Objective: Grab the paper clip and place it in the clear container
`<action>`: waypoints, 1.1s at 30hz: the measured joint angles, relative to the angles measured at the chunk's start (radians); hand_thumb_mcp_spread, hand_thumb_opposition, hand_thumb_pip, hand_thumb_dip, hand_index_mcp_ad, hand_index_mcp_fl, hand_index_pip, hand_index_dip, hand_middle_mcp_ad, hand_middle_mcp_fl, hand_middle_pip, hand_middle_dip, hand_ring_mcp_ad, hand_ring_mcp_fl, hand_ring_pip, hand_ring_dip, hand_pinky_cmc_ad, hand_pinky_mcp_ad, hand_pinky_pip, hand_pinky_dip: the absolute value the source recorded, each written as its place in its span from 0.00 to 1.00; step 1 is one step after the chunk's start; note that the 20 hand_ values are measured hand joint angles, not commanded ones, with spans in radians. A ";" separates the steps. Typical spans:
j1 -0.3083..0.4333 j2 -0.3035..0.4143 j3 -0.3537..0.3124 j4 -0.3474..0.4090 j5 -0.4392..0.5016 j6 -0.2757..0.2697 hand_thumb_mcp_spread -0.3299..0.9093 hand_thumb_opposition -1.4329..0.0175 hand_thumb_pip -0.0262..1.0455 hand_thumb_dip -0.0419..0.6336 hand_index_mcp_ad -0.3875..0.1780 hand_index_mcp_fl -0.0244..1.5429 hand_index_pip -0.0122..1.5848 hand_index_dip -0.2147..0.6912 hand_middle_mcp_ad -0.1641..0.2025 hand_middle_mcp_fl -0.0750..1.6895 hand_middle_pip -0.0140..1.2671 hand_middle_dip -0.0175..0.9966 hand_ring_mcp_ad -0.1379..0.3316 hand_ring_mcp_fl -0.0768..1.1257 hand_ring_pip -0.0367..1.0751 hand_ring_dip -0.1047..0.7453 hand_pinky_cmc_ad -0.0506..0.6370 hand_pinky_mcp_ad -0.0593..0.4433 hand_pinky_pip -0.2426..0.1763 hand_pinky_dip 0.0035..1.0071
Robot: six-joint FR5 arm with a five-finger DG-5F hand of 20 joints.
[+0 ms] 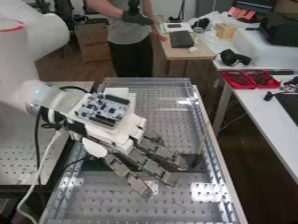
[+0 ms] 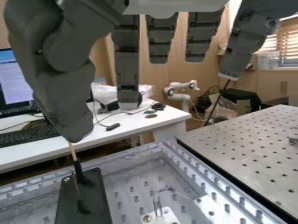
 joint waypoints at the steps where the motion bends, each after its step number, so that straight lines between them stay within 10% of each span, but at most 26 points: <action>1: -0.004 -0.002 0.001 0.002 -0.005 0.000 0.54 0.46 0.63 0.37 0.55 0.16 0.56 0.22 0.56 0.04 0.10 0.17 0.61 0.07 0.11 0.24 0.55 0.71 0.40 0.40; 21: -0.077 -0.126 0.120 -0.008 -0.153 0.032 0.57 0.44 0.69 0.44 0.52 0.04 0.94 0.33 0.55 0.04 0.10 0.17 0.60 0.06 0.12 0.24 0.55 0.70 0.40 0.36; 33: -0.146 -0.155 0.135 0.014 -0.343 -0.038 0.58 0.43 0.69 0.44 0.52 0.06 0.98 0.40 0.56 0.04 0.11 0.19 0.61 0.06 0.12 0.24 0.56 0.68 0.40 0.28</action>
